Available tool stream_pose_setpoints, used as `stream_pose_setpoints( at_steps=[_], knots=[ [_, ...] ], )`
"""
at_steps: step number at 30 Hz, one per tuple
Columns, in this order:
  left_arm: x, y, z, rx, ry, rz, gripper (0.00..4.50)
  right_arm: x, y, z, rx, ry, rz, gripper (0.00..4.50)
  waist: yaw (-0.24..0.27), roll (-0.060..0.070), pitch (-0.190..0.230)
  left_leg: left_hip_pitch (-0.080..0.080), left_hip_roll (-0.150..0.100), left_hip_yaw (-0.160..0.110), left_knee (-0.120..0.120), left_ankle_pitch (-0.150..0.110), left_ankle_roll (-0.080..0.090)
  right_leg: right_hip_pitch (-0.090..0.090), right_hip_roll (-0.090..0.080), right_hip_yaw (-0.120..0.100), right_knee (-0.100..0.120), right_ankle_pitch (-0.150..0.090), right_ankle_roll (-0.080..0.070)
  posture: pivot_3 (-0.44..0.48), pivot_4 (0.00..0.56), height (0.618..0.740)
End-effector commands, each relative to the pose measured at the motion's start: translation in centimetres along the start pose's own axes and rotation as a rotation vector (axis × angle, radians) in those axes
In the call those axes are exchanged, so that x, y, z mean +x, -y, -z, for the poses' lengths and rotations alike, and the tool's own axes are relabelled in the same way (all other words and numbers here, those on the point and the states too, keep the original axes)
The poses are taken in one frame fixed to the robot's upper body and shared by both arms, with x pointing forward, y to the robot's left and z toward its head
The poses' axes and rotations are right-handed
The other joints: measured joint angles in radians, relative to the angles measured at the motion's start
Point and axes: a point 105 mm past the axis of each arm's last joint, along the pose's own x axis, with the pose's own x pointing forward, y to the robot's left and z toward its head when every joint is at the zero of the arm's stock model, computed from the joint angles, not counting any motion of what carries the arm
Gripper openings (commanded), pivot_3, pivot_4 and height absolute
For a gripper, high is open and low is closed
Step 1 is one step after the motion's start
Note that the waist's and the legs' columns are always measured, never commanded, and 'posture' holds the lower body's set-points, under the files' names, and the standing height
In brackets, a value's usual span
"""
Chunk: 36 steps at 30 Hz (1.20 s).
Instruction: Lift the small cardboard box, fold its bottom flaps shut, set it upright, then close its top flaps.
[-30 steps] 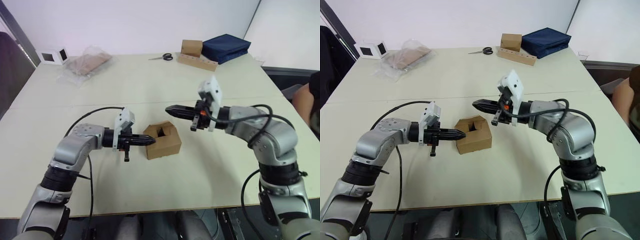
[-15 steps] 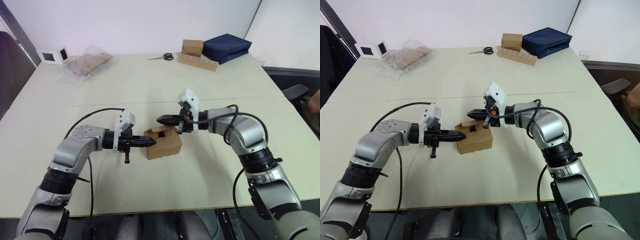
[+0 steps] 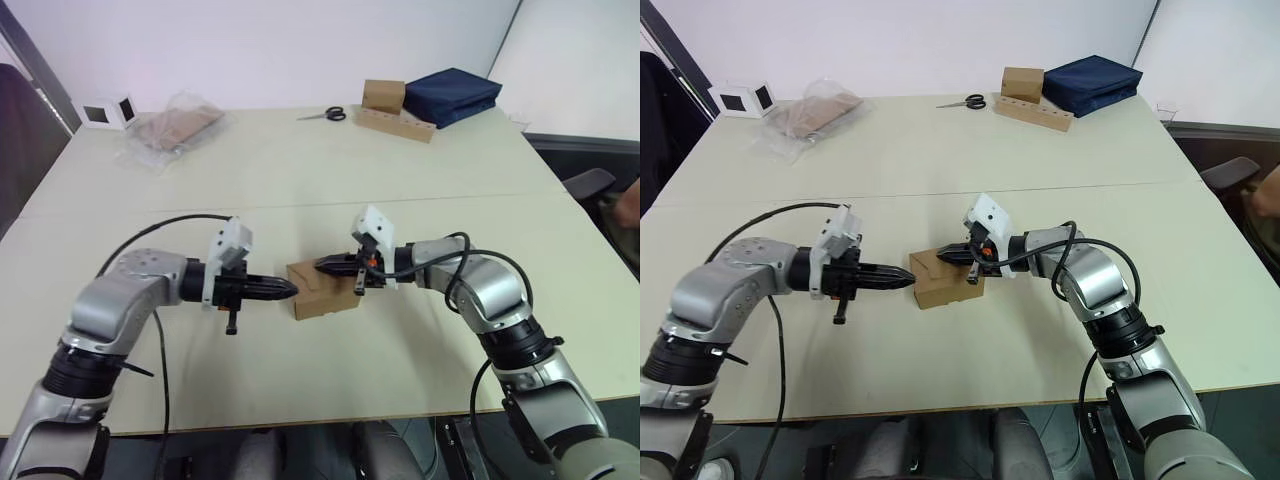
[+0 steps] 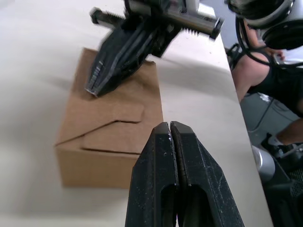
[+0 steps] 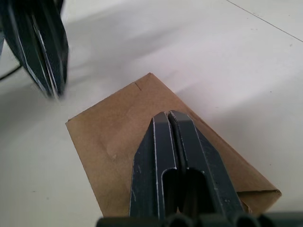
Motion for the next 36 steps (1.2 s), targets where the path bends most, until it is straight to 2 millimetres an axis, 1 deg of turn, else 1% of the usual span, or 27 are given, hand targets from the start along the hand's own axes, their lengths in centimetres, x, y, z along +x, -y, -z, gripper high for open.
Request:
stream_pose_setpoints(
  at_steps=[1, 3, 6, 9, 11, 15, 18, 25, 36],
  knots=[
    [-0.3, -1.0, -1.5, 0.041, 0.040, -0.037, 0.01, 0.1, -0.7, -0.1, -0.011, 0.009, -0.010, 0.00, 0.002, 0.000, 0.000, 0.000, 0.000, 0.000, 0.000, 0.000, 0.000, 0.000, 0.000, 0.000, 0.000, 0.000, 0.000, 0.000, 0.150, 0.740],
    [0.1, -2.2, -2.0, 0.057, 0.056, -0.066, 0.01, -0.1, -0.8, -0.2, -0.014, 0.015, -0.004, 0.00, 0.002, 0.000, 0.000, 0.000, 0.000, 0.000, 0.000, 0.000, 0.000, 0.000, 0.000, 0.000, 0.000, 0.000, 0.000, 0.000, 0.150, 0.740],
    [1.4, -4.1, -2.5, 0.074, 0.080, -0.102, 0.01, -0.5, -1.2, -0.5, -0.022, 0.029, 0.008, 0.00, 0.004, 0.000, 0.000, 0.000, 0.000, 0.000, 0.000, 0.000, 0.000, 0.000, 0.000, -0.001, 0.000, 0.000, 0.000, 0.000, 0.150, 0.740],
    [2.5, -5.1, -2.3, 0.074, 0.079, -0.108, 0.01, -0.8, -1.7, -0.7, -0.025, 0.036, 0.015, 0.00, 0.000, 0.000, 0.000, 0.000, 0.000, 0.000, 0.000, 0.000, 0.000, 0.000, 0.000, 0.000, 0.000, 0.000, 0.000, 0.000, 0.150, 0.740],
    [3.6, -5.6, -1.8, 0.071, 0.067, -0.100, 0.01, -1.0, -2.1, -0.9, -0.030, 0.038, 0.019, 0.00, -0.001, 0.000, 0.000, 0.000, 0.000, 0.000, 0.000, 0.000, 0.000, 0.000, 0.000, 0.000, 0.000, 0.000, 0.000, 0.000, 0.150, 0.740],
    [5.2, -5.5, -1.4, 0.074, 0.067, -0.056, 0.01, -1.4, -2.7, -1.1, -0.043, 0.030, 0.026, 0.00, 0.000, 0.000, 0.000, 0.000, 0.000, 0.000, 0.000, 0.000, 0.000, -0.001, 0.000, 0.000, 0.000, 0.000, 0.000, 0.000, 0.150, 0.740],
    [5.6, -5.5, -1.4, 0.081, 0.065, -0.045, 0.01, -1.6, -3.0, -1.1, -0.048, 0.022, 0.030, 0.00, 0.000, 0.000, 0.000, 0.000, 0.000, 0.000, 0.000, 0.000, 0.000, 0.000, 0.000, 0.000, 0.000, 0.000, 0.000, 0.000, 0.150, 0.740],
    [5.7, -5.8, -1.4, 0.083, 0.069, -0.043, 0.01, -2.3, -3.6, -0.3, -0.058, -0.032, 0.035, 0.00, 0.001, 0.000, 0.000, 0.000, 0.000, 0.000, 0.000, 0.000, 0.000, 0.000, 0.000, 0.000, 0.000, 0.000, 0.000, 0.000, 0.150, 0.740],
    [6.0, -5.6, -1.7, 0.087, 0.082, -0.039, 0.01, -2.3, -3.2, 0.0, -0.070, -0.062, 0.052, 0.00, 0.001, 0.000, 0.000, 0.000, 0.000, 0.000, 0.000, 0.000, 0.000, 0.000, 0.000, 0.000, 0.000, 0.000, 0.000, 0.000, 0.150, 0.740]
  ],
)
